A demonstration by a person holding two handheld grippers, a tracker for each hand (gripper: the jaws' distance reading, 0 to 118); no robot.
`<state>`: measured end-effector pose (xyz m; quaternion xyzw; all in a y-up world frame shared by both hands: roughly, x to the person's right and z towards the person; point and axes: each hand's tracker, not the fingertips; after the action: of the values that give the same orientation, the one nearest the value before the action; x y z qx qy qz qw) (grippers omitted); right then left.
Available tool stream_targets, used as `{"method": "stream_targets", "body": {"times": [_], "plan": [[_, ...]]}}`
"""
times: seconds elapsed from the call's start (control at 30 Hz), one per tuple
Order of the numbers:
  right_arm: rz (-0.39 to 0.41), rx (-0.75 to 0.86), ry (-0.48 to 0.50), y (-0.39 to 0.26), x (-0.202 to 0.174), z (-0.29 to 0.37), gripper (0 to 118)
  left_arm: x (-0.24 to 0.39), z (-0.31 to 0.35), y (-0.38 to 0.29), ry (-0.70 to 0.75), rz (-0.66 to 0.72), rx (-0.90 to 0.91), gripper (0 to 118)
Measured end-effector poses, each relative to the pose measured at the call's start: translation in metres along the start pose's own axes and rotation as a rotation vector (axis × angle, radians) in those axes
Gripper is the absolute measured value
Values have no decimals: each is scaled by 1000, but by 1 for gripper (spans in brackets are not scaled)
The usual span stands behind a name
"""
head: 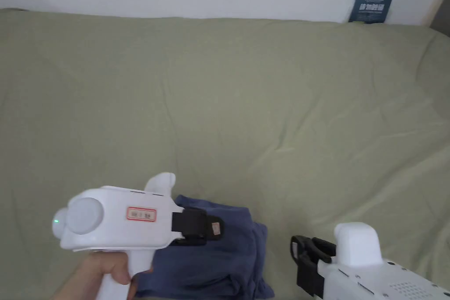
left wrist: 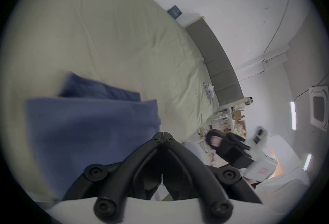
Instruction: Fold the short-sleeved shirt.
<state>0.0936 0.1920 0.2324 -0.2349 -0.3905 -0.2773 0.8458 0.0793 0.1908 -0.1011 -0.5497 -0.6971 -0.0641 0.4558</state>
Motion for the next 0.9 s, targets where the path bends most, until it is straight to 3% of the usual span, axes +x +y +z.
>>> {"method": "stream_targets", "body": {"times": [0.07,0.13,0.2,0.3,0.4,0.47,0.53,0.57,0.6,0.9], "plan": [[-116,-89,169,7,-1,-30,3,-4,39,2,68,-18,54,0],[-277,-187,368,9,4,-66,3,-14,69,3,168,-5,83,0],[-448,-242,505,6,13,-103,3,-24,87,-1,245,-14,106,0],[-564,-311,648,-5,26,-144,3,-56,91,-3,249,73,53,0],[-590,-359,591,-19,45,-162,3,-78,82,-6,248,80,42,2],[-662,-384,669,-28,58,-162,3,-94,76,-5,214,101,42,20],[-687,-378,664,-29,63,-159,3,-105,69,-3,68,122,28,91],[-678,-378,666,-28,64,-158,3,-109,63,-1,24,132,6,114],[-668,-379,664,-26,63,-158,3,-112,56,1,-7,142,-10,118],[-668,-381,679,-26,62,-160,3,-139,-7,5,-237,211,-81,117]]}}
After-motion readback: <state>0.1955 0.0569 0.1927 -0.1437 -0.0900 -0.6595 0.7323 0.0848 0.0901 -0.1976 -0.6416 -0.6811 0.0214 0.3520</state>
